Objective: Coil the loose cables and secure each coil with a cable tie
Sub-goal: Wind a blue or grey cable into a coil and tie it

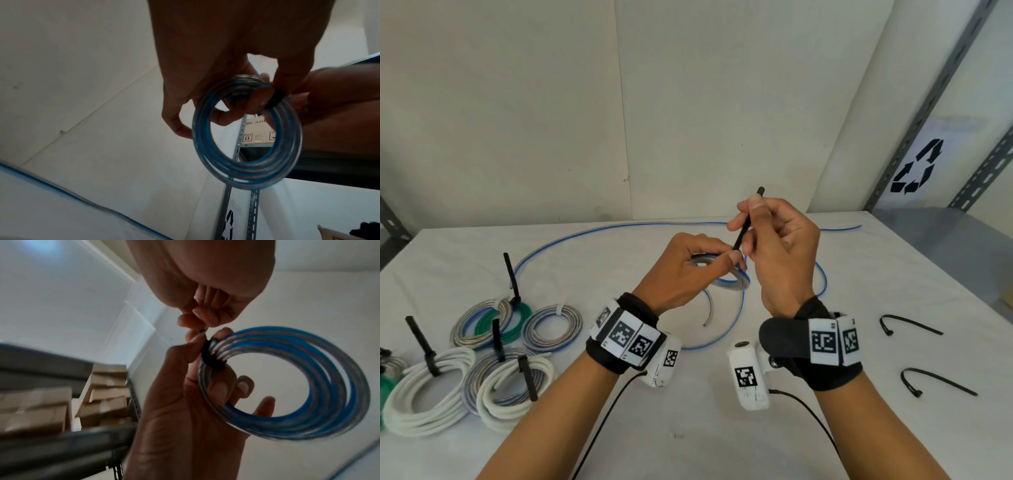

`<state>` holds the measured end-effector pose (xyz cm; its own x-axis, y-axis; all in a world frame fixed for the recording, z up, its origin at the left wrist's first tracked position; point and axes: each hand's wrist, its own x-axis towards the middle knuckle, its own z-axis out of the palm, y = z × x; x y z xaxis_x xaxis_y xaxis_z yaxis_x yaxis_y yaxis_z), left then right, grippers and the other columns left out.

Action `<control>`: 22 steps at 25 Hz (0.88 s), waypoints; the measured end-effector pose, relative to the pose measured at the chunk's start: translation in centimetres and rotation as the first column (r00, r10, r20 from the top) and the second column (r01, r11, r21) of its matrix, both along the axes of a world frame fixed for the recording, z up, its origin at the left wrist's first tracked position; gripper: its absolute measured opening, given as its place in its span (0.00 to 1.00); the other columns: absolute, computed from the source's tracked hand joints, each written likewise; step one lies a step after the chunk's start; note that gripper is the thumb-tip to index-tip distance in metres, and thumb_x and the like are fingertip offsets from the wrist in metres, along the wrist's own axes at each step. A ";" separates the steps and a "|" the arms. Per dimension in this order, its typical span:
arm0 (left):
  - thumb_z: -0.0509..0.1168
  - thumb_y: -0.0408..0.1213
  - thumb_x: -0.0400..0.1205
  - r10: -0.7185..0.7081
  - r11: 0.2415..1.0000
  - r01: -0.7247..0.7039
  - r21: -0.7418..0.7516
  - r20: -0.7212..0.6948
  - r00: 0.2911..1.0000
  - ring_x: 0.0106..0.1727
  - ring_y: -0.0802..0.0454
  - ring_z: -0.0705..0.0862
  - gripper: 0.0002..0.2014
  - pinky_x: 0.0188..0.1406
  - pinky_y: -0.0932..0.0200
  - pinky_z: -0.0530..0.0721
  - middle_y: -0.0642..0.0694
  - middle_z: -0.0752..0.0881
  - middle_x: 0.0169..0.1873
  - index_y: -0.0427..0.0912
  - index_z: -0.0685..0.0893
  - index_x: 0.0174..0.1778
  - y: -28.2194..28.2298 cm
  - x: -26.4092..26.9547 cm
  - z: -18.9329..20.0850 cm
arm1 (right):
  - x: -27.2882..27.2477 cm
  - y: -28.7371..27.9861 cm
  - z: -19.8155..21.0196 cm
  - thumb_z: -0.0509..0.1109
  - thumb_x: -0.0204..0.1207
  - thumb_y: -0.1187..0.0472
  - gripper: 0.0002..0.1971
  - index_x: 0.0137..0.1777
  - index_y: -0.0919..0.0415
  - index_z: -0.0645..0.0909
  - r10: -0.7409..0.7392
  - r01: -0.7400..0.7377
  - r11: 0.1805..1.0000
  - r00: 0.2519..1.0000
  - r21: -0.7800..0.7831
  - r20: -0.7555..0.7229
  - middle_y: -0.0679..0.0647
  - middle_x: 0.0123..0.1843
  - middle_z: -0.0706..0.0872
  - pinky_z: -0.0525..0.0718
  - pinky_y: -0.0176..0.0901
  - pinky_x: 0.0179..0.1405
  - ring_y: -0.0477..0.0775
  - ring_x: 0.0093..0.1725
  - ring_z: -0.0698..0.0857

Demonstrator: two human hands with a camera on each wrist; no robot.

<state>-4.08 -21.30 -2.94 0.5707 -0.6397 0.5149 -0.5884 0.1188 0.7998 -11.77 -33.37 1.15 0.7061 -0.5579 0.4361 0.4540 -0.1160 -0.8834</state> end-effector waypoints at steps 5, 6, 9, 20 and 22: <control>0.67 0.35 0.87 0.055 0.997 -0.056 0.061 0.020 0.998 0.44 0.52 0.92 0.11 0.52 0.52 0.88 0.50 0.93 0.39 0.41 0.93 0.42 -0.2 0.1 -0.4 | 1.0 -0.9 -1.0 0.64 0.88 0.62 0.12 0.48 0.67 0.86 0.022 -0.010 0.995 0.992 0.099 -0.120 0.57 0.38 0.90 0.72 0.38 0.21 0.47 0.20 0.69; 0.67 0.37 0.87 0.074 0.995 -0.075 0.061 0.016 0.997 0.44 0.51 0.92 0.11 0.52 0.48 0.88 0.50 0.93 0.39 0.41 0.92 0.42 -0.2 0.1 -0.3 | 1.2 -0.9 -1.0 0.64 0.88 0.61 0.12 0.49 0.66 0.87 0.026 -0.015 0.996 0.991 0.084 -0.129 0.58 0.40 0.91 0.73 0.39 0.22 0.49 0.21 0.69; 0.66 0.39 0.88 0.057 0.996 -0.053 0.066 -0.055 0.997 0.44 0.56 0.91 0.12 0.49 0.58 0.86 0.50 0.93 0.40 0.40 0.93 0.44 0.3 0.3 0.1 | 1.3 -1.3 -0.9 0.65 0.88 0.58 0.12 0.50 0.64 0.88 0.043 -0.037 0.999 0.987 0.037 -0.155 0.59 0.44 0.92 0.73 0.39 0.25 0.51 0.26 0.73; 0.70 0.35 0.80 -0.103 0.994 0.110 -0.009 -0.431 0.897 0.40 0.43 0.92 0.07 0.44 0.52 0.89 0.38 0.91 0.38 0.37 0.90 0.49 6.1 1.7 0.3 | 2.7 -1.4 -1.3 0.64 0.88 0.59 0.12 0.52 0.65 0.86 0.361 -0.279 0.853 0.926 0.442 -0.111 0.53 0.39 0.87 0.83 0.31 0.32 0.43 0.30 0.80; 0.68 0.33 0.79 -0.108 0.993 0.074 -0.088 -0.494 0.862 0.39 0.45 0.93 0.08 0.40 0.56 0.90 0.39 0.92 0.37 0.36 0.92 0.48 6.6 1.4 0.6 | 2.7 -0.7 -0.9 0.65 0.86 0.55 0.14 0.55 0.65 0.86 0.458 -0.376 0.825 0.883 0.422 -0.107 0.54 0.41 0.88 0.84 0.31 0.34 0.44 0.32 0.83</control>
<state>-2.63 -14.74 -2.38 0.7027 -0.6769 0.2190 -0.0983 0.2125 0.9722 -9.07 -34.04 0.30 0.9560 -0.2818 0.0815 0.1957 0.4056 -0.8929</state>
